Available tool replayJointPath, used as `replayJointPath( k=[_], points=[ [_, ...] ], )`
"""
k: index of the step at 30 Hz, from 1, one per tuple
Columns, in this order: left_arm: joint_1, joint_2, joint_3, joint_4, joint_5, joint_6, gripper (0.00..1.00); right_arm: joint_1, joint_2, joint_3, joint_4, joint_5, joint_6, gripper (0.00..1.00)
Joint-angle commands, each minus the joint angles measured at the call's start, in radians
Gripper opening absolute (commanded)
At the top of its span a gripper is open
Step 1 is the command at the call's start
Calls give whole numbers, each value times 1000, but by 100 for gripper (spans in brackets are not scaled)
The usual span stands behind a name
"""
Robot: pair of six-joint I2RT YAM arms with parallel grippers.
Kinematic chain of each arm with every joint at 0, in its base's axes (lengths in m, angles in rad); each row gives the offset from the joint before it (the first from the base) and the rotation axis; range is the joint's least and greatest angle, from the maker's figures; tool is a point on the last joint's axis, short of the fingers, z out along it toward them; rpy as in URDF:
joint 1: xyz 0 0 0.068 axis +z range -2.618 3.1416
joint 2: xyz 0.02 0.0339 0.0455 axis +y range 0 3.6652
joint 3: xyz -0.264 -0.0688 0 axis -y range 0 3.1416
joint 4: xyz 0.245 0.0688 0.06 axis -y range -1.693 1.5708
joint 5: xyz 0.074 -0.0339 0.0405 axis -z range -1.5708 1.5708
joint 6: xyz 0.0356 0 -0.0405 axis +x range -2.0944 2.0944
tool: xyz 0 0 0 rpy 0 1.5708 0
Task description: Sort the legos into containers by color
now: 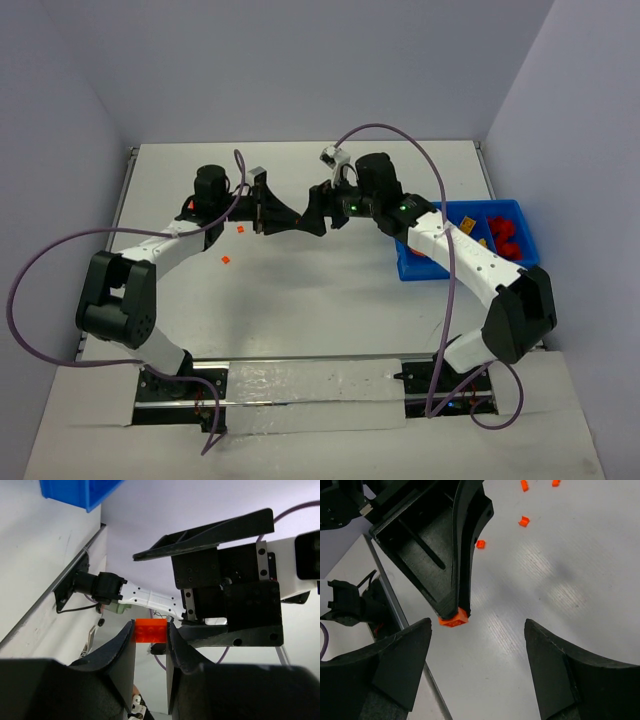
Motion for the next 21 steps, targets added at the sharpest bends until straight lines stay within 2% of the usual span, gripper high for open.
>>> replayJointPath(
  k=[1,14,18,19,21],
  points=[
    [3,-3,17,140,51,-94,0,24,17,70,35,3,14,76],
    [2,-13,-20,179,33,-106,0,30,10,58,55,-21,13,34],
    [2,-21,-30,159,24,-79,7,32,1,51,58,-30,11,25],
    [4,-25,-29,144,18,-62,23,29,-3,47,57,-26,8,14],
    [12,-31,-27,108,7,-17,40,27,-10,42,51,-21,1,7]
  ],
)
